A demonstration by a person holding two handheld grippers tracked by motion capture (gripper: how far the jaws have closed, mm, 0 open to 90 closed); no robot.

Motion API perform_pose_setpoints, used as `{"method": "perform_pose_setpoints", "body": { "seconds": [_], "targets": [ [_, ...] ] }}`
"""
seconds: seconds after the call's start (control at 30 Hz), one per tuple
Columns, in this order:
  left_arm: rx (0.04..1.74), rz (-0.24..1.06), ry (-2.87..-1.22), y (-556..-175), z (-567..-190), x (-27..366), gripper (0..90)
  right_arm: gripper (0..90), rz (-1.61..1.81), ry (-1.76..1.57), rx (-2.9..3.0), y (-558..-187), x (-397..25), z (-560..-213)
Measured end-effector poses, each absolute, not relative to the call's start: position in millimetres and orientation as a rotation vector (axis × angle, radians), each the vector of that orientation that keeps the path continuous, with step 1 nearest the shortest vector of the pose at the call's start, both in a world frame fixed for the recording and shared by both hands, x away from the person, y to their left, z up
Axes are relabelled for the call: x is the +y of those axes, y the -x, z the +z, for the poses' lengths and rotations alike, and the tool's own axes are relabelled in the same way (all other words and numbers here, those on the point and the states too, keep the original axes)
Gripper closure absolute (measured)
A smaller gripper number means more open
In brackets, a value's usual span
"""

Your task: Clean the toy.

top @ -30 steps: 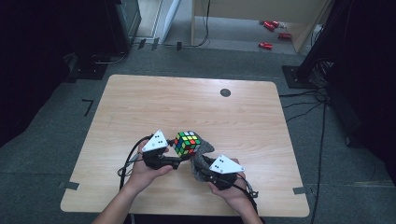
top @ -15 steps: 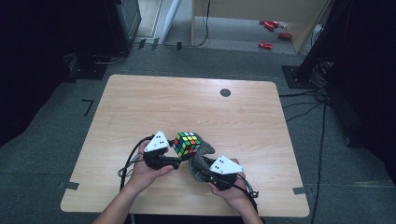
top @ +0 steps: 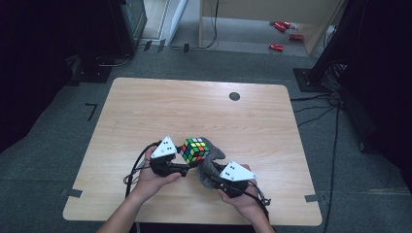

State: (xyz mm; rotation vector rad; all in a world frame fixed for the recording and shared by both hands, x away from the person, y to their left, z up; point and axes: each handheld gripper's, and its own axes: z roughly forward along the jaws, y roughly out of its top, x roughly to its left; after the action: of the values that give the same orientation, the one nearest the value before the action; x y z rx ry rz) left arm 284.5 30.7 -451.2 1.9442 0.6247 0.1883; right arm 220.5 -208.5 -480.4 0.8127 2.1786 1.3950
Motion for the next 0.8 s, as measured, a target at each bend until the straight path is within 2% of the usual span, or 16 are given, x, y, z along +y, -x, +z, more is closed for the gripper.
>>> {"method": "perform_pose_setpoints", "body": {
  "seconds": [0.17,0.43,0.8],
  "targets": [
    [0.623,0.184,-1.94,-285,-451,32,34.9,67.3,1.36,-0.787,2.208,-219,-201,-484],
    [0.606,0.209,-1.982,-282,-453,26,34.9,67.6,1.438,-0.873,2.097,-223,-222,-472],
    [0.663,0.206,-1.968,-288,-454,32,34.9,67.2,1.398,-0.813,2.2,-220,-206,-481]
  ]
}}
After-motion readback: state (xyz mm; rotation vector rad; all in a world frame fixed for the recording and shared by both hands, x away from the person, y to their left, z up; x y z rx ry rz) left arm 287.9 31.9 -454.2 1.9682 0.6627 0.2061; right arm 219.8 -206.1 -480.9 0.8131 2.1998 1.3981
